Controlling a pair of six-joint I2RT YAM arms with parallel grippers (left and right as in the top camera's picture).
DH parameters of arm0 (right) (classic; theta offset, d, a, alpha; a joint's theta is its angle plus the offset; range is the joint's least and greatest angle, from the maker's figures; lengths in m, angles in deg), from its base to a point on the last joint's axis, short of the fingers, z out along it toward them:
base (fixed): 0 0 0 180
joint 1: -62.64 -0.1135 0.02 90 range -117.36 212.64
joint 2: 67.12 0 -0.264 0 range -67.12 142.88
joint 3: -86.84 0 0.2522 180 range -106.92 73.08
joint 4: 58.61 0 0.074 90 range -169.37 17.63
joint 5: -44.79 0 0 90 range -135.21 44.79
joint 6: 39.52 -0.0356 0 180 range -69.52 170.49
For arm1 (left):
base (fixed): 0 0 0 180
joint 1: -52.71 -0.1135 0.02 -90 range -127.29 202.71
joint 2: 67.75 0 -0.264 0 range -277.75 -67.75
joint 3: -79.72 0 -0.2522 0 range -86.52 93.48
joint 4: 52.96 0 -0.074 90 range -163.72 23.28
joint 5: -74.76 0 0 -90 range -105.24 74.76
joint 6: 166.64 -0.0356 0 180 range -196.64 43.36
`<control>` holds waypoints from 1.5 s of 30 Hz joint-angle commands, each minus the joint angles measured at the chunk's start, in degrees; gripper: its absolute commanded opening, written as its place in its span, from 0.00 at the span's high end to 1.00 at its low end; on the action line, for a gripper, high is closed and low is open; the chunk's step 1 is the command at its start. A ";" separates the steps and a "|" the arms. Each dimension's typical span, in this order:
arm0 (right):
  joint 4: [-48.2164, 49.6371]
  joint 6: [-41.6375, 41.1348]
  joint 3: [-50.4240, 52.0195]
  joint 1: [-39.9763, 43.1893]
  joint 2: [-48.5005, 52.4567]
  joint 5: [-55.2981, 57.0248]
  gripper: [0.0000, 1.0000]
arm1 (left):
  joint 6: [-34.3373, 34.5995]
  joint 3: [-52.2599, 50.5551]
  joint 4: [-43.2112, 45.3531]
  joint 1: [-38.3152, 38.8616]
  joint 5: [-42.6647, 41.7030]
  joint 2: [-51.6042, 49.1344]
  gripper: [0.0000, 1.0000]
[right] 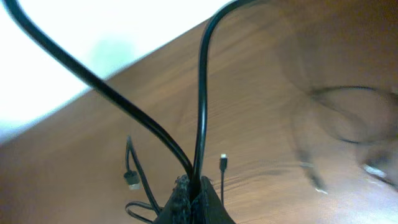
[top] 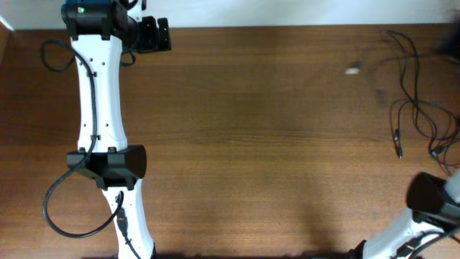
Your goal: Untangle cables
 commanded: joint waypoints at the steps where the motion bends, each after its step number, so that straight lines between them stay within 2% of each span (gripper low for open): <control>1: -0.98 -1.60 1.36 11.65 -0.15 1.51 0.96 | -0.68 -0.04 -0.13 0.02 -1.49 -0.09 0.01; 3: -0.31 -1.62 5.92 15.34 2.75 9.38 0.96 | -0.68 -0.04 -0.13 0.02 -1.51 -0.09 0.00; 5: 3.19 -1.70 12.44 15.34 5.62 14.12 0.96 | -0.70 -0.04 -0.13 0.02 -1.49 -0.09 0.01; 7: 14.60 -7.87 21.49 18.53 8.24 19.91 0.96 | -0.70 -0.04 -0.39 0.02 -1.49 -0.09 0.01; 8: 16.24 -7.89 21.53 20.35 8.22 19.89 0.96 | -0.70 -0.04 -0.37 0.02 -1.51 -0.09 0.01; 11: 13.14 -8.17 21.07 27.47 7.96 11.82 0.96 | -0.70 -0.04 -0.37 0.35 -1.49 -0.09 0.00; 14: 7.28 -1.29 20.98 30.82 -1.03 2.32 0.96 | -0.70 -0.04 0.33 1.29 -1.49 -0.09 0.01; 16: 4.57 1.49 20.98 30.82 -11.41 1.84 0.96 | -0.70 -0.04 0.35 1.66 -1.49 -0.09 0.01; 18: 1.05 2.95 20.98 30.82 -17.03 5.57 0.96 | -0.70 -0.04 0.33 1.79 -1.49 -0.09 0.01; 20: -2.08 2.19 21.79 30.84 -18.14 9.81 0.96 | -0.70 -0.04 0.33 1.81 -1.49 -0.09 0.01; 22: -2.05 -0.39 28.28 34.69 -18.14 9.60 0.96 | -0.70 -0.04 -0.07 1.79 -1.49 -0.09 0.01; 25: 1.22 -1.88 45.11 46.60 -18.14 3.19 0.96 | -0.70 -0.04 0.11 1.79 -1.49 -0.09 0.01; 27: 5.51 -4.87 52.48 51.71 -18.14 0.57 0.96 | -0.70 -0.04 0.11 1.79 -1.49 -0.09 0.01; 30: 18.64 -9.38 67.87 52.04 -18.14 -1.01 0.96 | -0.70 -0.04 0.15 1.79 -1.49 -0.09 0.01; 31: 19.76 -9.35 68.24 52.04 -18.14 -1.20 0.96 | -0.70 -0.04 0.15 1.79 -1.49 -0.09 0.01; 32: 19.87 -9.07 68.24 52.04 -18.14 -1.16 0.86 | -0.70 -0.04 0.31 1.79 -1.49 -0.09 0.01; 33: 19.41 -9.09 68.24 52.02 -18.14 -1.20 0.27 | -0.70 -0.04 0.74 1.81 -1.49 -0.09 0.01; 34: 19.39 -7.48 68.22 52.02 -18.14 -2.49 0.20 | -0.70 -0.04 0.83 1.81 -1.49 -0.09 0.01; 36: 18.78 -4.87 66.36 51.69 -18.43 -5.73 0.15 | -0.70 -0.04 1.01 1.81 -1.49 -0.09 0.01; 37: 17.59 -2.34 64.17 50.05 -19.08 -5.66 0.09 | -0.70 -0.04 1.14 1.81 -1.49 -0.09 0.01; 38: 16.28 -0.39 62.16 48.48 -19.21 -5.64 0.09 | -0.70 -0.04 1.25 1.81 -1.49 -0.09 0.01; 39: 15.72 5.99 60.11 45.48 -19.21 -6.99 0.11 | -0.70 -0.04 1.20 1.81 -1.49 -0.09 0.01; 40: 15.89 16.55 60.08 42.88 -19.21 -17.84 0.12 | -0.70 -0.04 1.38 1.79 -1.49 -0.09 0.01; 43: 16.00 22.86 60.08 41.51 -19.21 -30.99 0.07 | -0.70 -0.04 1.44 1.79 -1.46 -0.09 0.00; 45: 14.03 21.79 60.08 41.51 -19.30 -35.78 0.07 | -0.70 -0.04 1.46 1.79 -1.46 -0.09 0.01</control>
